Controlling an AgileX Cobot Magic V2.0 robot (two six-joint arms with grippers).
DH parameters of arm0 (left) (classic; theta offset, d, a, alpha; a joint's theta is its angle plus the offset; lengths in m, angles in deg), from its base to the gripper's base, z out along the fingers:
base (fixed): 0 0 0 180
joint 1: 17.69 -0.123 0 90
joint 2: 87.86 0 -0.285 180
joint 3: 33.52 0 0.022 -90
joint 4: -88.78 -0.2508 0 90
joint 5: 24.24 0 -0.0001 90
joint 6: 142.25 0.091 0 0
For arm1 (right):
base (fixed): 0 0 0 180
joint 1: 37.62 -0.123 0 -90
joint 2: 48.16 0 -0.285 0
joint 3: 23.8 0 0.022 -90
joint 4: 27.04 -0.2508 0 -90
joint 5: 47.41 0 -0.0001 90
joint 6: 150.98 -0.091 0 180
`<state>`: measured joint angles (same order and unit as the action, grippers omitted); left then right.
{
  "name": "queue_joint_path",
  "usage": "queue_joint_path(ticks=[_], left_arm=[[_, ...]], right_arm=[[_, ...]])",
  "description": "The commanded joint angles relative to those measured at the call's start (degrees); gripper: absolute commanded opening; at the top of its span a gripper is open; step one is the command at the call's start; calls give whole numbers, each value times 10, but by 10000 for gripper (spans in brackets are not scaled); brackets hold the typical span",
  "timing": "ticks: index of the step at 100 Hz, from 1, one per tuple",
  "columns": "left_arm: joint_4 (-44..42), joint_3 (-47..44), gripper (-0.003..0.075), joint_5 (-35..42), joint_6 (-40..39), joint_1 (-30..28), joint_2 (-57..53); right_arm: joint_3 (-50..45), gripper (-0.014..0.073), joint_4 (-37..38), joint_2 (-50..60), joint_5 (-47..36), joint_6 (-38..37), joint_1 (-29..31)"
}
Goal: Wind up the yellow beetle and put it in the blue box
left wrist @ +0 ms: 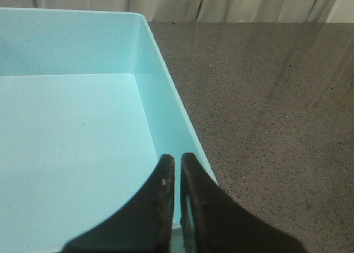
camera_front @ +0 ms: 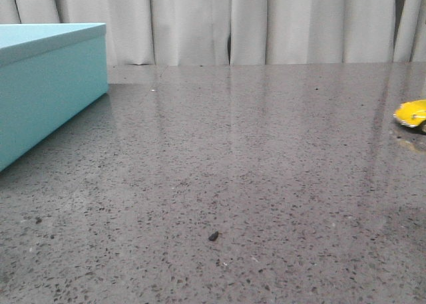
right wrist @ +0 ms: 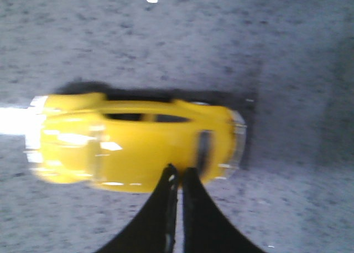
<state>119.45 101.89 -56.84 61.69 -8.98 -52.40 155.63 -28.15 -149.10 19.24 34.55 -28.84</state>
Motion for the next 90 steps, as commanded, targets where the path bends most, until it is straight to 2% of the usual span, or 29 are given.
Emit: queue_joint_path(ticks=[1, 17, 35, 53, 90], left_arm=[[15, 21, -19, 35, 0, 5, 7], [15, 21, -19, 35, 0, 5, 7], [15, 21, -19, 36, 0, 5, 7], [15, 21, -19, 49, 0, 5, 7], [15, 21, -19, 61, 0, 5, 7]], right_arm=[[8, -49, 11, 10, -3, 0, 7], [25, -49, -2, 33, -15, 0, 7], [81, -49, -24, 142, -39, 0, -10], [91, -49, -24, 229, -73, 0, -26], [91, -49, -25, 264, -74, 8, -27]])
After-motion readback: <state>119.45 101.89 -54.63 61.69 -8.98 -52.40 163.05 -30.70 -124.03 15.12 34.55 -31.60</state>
